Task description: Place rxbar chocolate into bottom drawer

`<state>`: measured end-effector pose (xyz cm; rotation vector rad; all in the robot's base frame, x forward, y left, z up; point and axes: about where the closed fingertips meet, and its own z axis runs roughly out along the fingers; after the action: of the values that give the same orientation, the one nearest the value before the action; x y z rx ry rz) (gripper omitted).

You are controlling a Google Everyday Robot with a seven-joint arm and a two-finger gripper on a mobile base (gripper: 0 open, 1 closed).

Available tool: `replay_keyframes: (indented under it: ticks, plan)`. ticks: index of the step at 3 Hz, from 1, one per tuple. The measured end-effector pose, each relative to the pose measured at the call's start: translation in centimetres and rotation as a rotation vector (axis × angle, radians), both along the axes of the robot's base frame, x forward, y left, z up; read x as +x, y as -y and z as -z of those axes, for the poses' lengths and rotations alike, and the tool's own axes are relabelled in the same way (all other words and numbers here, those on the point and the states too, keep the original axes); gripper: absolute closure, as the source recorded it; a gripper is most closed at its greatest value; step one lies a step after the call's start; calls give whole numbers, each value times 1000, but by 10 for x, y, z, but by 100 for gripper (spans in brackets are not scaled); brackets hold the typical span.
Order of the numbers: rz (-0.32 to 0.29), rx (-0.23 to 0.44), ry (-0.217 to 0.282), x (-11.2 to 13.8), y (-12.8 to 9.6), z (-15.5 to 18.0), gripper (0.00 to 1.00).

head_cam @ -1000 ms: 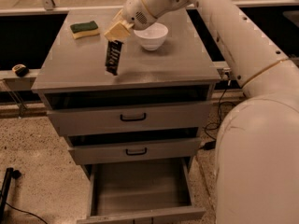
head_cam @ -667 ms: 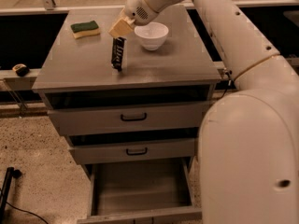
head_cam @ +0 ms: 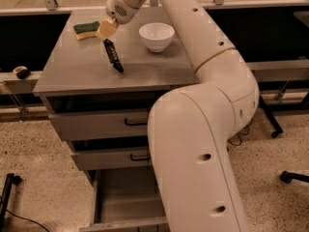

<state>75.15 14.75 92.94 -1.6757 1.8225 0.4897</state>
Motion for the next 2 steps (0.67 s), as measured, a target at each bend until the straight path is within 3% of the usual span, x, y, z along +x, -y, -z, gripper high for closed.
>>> replay_keyframes:
  ticks: [2]
  plan:
    - [-4,0,2,0,-3,-1,21]
